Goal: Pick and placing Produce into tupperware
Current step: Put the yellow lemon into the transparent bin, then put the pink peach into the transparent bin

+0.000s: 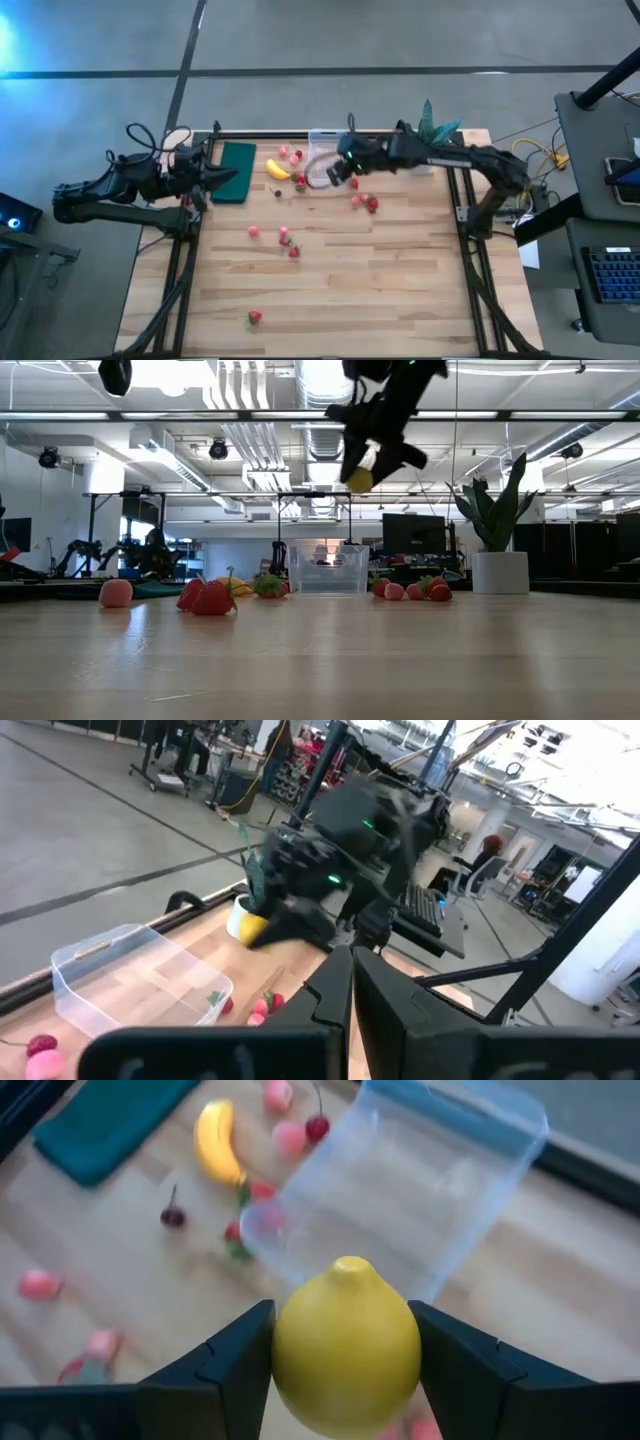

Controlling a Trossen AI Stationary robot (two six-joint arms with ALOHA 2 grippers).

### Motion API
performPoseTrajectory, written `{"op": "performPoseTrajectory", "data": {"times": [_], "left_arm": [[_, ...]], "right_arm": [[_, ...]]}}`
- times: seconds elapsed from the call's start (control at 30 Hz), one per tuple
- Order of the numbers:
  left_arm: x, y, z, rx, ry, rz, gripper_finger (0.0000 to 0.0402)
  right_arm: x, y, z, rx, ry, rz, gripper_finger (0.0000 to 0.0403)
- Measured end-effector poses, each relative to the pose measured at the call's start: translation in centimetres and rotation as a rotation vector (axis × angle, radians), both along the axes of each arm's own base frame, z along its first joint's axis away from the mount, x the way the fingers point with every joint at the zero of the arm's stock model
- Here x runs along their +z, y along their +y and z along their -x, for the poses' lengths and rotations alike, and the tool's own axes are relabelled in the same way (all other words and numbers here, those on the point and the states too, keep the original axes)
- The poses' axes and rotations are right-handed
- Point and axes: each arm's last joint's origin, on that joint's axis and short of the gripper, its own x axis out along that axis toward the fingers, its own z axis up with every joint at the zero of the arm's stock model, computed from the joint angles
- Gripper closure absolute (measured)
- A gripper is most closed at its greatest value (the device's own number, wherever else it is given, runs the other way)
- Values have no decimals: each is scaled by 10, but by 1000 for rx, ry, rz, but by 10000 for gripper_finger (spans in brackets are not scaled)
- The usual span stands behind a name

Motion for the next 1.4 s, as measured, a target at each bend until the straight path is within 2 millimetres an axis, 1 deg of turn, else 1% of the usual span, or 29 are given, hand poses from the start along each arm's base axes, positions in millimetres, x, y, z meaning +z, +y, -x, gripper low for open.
{"op": "performPoseTrajectory", "data": {"times": [0.1, 0.17, 0.27, 0.37, 0.43, 0.57, 0.7, 0.9, 1.0, 1.1, 1.23, 1.4], "left_arm": [[-1, 0, -3, -2, 10, 8, 401], [-2, 0, -5, -1, 12, 25, 401], [-3, 0, -7, -1, 21, 28, 401], [-3, -1, -9, -21, 28, 32, 401], [-4, -1, -9, -27, 31, 33, 401], [-4, -1, -11, -26, 40, 34, 401], [-5, -1, -12, -25, 41, 54, 401], [-8, -1, -21, -33, 76, 56, 401], [-10, -1, -24, -33, 89, 50, 401], [-11, -1, -26, -32, 96, 55, 401], [-10, -2, -31, -47, 85, 58, 401], [-9, -6, -39, -192, 66, 75, 401]], "right_arm": [[-3, -20, -19, 46, 25, 25, 194], [-8, -32, -29, 68, 59, 44, 194], [-21, -52, -41, 78, 107, 16, 194], [-36, -69, -48, 81, 150, -37, 194], [-45, -76, -52, 77, 174, -55, 194], [-55, -89, -58, 49, 210, -87, 188], [-58, -97, -62, 45, 257, -76, 168], [-49, -98, -67, 65, 271, -37, 124], [-39, -98, -65, 90, 263, -9, 108], [-21, -92, -60, 117, 256, 37, 102], [5, -77, -48, 151, 244, 71, 108], [34, -58, -32, 159, 241, 111, 120]]}}
